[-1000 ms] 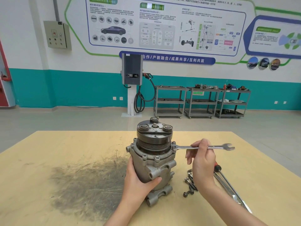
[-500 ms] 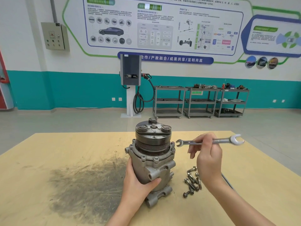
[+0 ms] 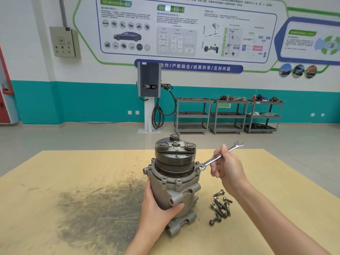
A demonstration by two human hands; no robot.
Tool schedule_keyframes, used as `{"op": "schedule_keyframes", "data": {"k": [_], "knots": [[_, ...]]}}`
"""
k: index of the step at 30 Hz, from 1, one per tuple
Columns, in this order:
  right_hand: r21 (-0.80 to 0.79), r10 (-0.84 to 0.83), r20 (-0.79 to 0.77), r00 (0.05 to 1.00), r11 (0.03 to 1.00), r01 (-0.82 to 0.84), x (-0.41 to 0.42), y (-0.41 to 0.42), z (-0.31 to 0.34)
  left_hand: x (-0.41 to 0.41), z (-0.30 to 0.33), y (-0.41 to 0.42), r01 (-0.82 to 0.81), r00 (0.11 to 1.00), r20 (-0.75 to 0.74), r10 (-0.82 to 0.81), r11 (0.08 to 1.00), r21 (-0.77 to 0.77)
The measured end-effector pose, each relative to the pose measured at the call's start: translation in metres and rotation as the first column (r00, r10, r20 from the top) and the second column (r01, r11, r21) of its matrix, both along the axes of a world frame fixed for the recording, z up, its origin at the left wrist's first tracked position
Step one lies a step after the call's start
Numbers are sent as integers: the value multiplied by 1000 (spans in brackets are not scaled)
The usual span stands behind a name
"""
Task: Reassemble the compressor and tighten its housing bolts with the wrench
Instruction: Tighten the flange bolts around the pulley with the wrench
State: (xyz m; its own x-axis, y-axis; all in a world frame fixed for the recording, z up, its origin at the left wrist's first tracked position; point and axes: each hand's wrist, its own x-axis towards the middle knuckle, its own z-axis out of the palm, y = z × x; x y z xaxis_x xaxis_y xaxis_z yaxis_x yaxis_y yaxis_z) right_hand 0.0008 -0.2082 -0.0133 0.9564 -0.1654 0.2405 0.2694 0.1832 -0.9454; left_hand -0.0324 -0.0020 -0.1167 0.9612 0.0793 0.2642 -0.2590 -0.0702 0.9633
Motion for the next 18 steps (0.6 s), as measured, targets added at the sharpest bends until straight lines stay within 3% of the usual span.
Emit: {"op": "schedule_keyframes", "data": {"k": [6, 18], "knots": [[7, 130, -110, 985, 992, -130, 8, -3, 8, -1, 1, 0, -2, 1000, 5, 2, 1000, -8], [-23, 153, -43, 987, 988, -154, 5, -14, 8, 7, -3, 1, -30, 1000, 7, 30, 999, 22]]}}
